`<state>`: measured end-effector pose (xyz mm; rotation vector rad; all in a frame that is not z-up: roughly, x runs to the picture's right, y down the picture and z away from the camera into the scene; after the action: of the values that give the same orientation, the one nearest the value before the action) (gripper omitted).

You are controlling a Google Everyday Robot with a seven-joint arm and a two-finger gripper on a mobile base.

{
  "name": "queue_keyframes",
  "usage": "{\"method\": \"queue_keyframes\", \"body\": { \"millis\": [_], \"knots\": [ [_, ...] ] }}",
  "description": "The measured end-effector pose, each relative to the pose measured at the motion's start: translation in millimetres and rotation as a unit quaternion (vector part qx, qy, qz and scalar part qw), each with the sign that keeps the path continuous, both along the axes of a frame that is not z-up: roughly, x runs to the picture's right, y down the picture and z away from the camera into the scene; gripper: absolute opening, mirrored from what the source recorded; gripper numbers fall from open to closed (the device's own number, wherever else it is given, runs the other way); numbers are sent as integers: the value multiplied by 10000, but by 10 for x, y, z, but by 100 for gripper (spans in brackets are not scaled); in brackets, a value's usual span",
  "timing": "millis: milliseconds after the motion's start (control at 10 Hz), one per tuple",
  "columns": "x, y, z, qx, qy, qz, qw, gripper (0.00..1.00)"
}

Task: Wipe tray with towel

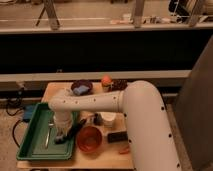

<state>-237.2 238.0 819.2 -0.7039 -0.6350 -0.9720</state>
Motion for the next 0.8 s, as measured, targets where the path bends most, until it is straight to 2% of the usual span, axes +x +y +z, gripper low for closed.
{"method": "queue_keyframes", "body": {
  "millis": [400, 600, 800],
  "knots": [
    [22, -379, 414, 209, 113, 0, 9997, 0],
    [-99, -497, 490, 308, 23, -18, 9995, 0],
    [-291, -576, 493, 356, -240, 34, 9991, 0]
  ]
}}
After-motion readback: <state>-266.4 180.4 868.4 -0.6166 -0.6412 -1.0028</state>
